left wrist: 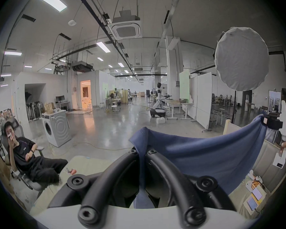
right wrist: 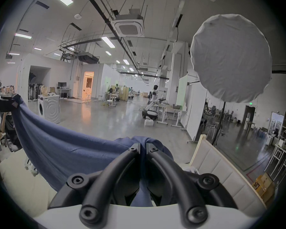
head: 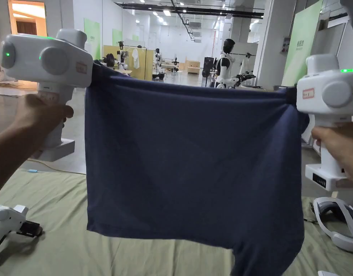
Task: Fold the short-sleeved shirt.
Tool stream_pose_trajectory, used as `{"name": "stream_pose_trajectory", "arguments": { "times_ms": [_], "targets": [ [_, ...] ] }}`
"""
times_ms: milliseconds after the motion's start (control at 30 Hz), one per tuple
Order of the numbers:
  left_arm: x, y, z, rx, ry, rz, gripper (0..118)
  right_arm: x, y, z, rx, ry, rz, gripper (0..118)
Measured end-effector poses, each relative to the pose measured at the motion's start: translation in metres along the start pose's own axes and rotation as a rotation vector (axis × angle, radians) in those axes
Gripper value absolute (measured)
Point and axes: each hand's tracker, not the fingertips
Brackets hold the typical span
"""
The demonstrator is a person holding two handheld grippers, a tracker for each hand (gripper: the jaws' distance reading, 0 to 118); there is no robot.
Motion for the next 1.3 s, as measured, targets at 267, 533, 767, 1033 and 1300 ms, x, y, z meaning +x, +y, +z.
{"name": "stream_pose_trajectory", "arguments": {
  "times_ms": [267, 533, 767, 1033, 1300],
  "targets": [
    [0.04, -0.021, 0.033, 0.026, 0.022, -0.025, 6, -0.007, -0.007, -0.014, 0.042, -0.031, -0.007, 7],
    [0.035, -0.16, -0.001, -0.184, -0.009, -0.022, 6, -0.019, -0.129, -0.011, -0.103, 0.013, -0.04, 7],
    [0.054, -0.299, 0.077, -0.256, -0.062, -0.054, 6, -0.02, -0.257, 0.04, -0.206, 0.042, -0.039, 7],
    [0.04, -0.379, 0.202, -0.308, -0.125, 0.052, 6, -0.021, -0.345, 0.155, -0.286, 0.059, -0.014, 7],
    [0.038, -0.41, 0.302, -0.442, -0.146, 0.098, 6, -0.034, -0.387, 0.252, -0.383, 0.07, 0.051, 7]
  ]
}}
